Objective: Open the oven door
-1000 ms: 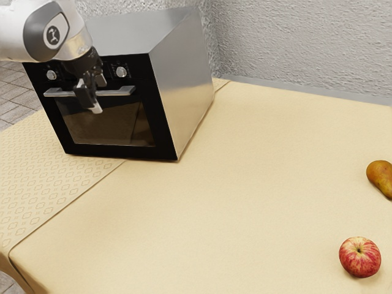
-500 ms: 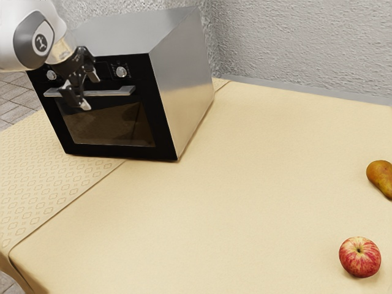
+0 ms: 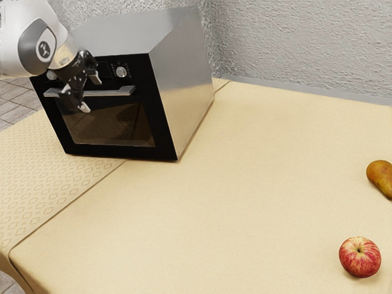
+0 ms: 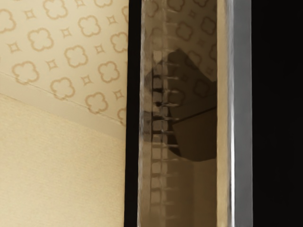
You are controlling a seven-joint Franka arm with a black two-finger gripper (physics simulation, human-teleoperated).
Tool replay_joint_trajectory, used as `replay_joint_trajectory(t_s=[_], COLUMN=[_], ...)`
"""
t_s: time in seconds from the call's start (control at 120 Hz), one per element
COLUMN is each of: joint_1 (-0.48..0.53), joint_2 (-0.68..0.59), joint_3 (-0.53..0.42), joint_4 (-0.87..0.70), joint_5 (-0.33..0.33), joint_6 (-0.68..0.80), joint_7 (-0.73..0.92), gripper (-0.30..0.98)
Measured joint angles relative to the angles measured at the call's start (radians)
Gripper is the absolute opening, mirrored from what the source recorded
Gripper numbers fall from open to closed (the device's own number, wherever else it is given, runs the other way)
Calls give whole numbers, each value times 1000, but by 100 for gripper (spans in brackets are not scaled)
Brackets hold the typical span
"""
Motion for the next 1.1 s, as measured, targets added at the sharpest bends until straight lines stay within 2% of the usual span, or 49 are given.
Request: replay_joint_trajectory(t_s=[0.342, 0.658, 0.758, 0.817, 0.875, 0.983, 1.1], joint_1=[0, -5, -2, 11, 7, -97, -177], joint_2=[14, -281, -429, -476, -490, -477, -450], joint_3=[3, 14, 18, 18, -8, -181, -232], joint_4=[-45, -464, -587, -618, -577, -317, -287], joint_5=[-39, -42, -14, -1, 2, -2, -7], joint_6=[30, 133, 162, 173, 147, -61, -224], joint_7=[43, 59, 53, 48, 25, -122, -262], gripper=[69, 69, 69, 69, 69, 68, 69])
